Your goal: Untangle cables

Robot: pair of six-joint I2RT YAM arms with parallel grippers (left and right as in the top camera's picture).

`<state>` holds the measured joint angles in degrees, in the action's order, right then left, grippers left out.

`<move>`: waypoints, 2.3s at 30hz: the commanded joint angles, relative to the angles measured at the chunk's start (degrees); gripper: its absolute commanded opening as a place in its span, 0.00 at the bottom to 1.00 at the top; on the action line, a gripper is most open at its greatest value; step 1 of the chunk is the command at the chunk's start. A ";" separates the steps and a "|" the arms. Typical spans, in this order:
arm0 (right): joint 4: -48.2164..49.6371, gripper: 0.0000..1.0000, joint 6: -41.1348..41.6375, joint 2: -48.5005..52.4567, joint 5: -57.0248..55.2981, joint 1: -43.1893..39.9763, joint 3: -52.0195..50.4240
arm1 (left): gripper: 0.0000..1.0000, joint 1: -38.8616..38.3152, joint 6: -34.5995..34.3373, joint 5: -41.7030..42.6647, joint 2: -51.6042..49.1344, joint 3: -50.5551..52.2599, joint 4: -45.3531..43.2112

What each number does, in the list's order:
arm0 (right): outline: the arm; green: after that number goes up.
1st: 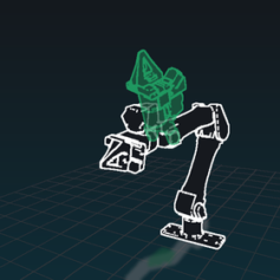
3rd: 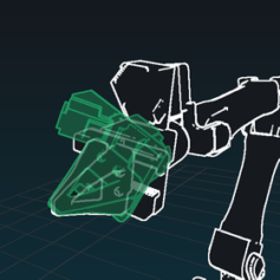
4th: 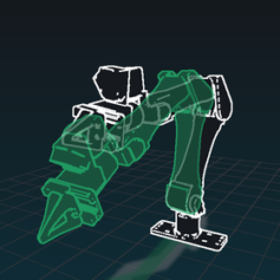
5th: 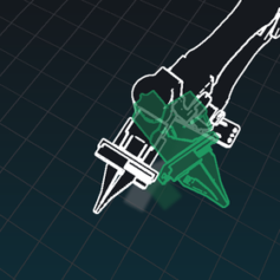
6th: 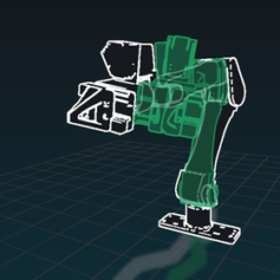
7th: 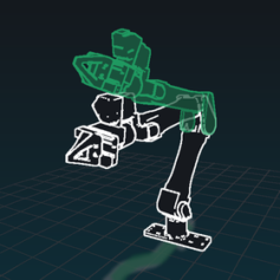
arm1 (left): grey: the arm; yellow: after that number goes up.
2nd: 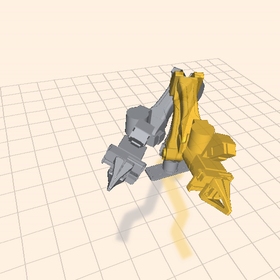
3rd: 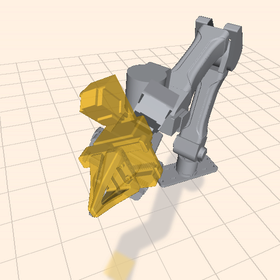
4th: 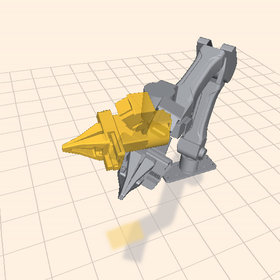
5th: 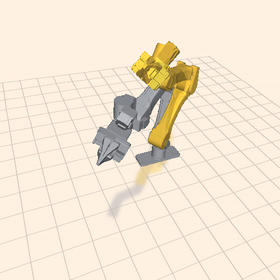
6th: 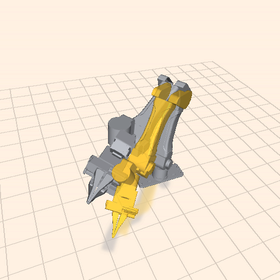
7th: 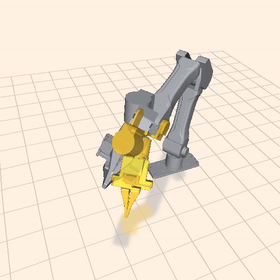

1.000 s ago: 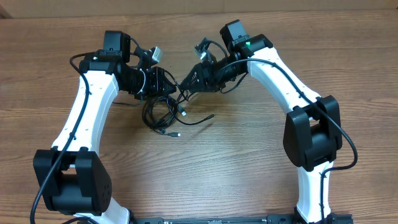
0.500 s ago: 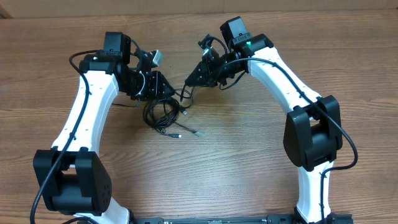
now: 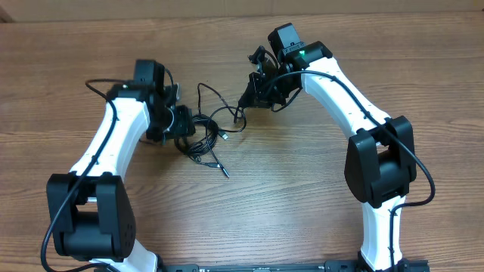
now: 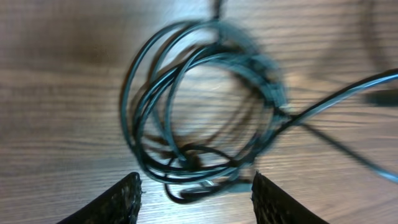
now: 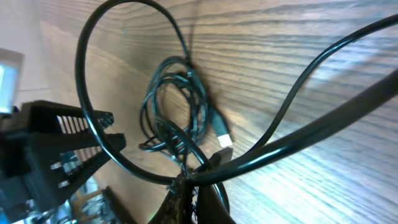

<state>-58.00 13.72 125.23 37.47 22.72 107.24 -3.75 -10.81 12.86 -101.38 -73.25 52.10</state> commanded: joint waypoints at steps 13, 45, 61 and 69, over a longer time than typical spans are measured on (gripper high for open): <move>-6.08 0.04 4.96 -0.83 -39.06 -0.81 -0.04 | 0.07 0.02 -4.26 -21.03 -11.58 7.23 -5.38; -9.05 0.50 -1.90 -0.83 -9.44 -3.08 -0.04 | 0.04 0.07 -4.61 -15.78 -20.06 7.23 -11.37; 5.62 0.77 -2.23 -0.24 -28.11 9.18 -0.04 | 0.04 -0.07 -4.66 -15.80 -20.06 7.32 -12.13; 8.41 0.67 -2.25 5.27 -28.48 11.30 -0.04 | 0.04 -0.07 -4.68 -15.06 -20.06 7.32 -12.11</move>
<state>-50.06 11.46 127.00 10.44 33.58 107.22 -4.08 -14.70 -5.15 -112.77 -70.24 41.04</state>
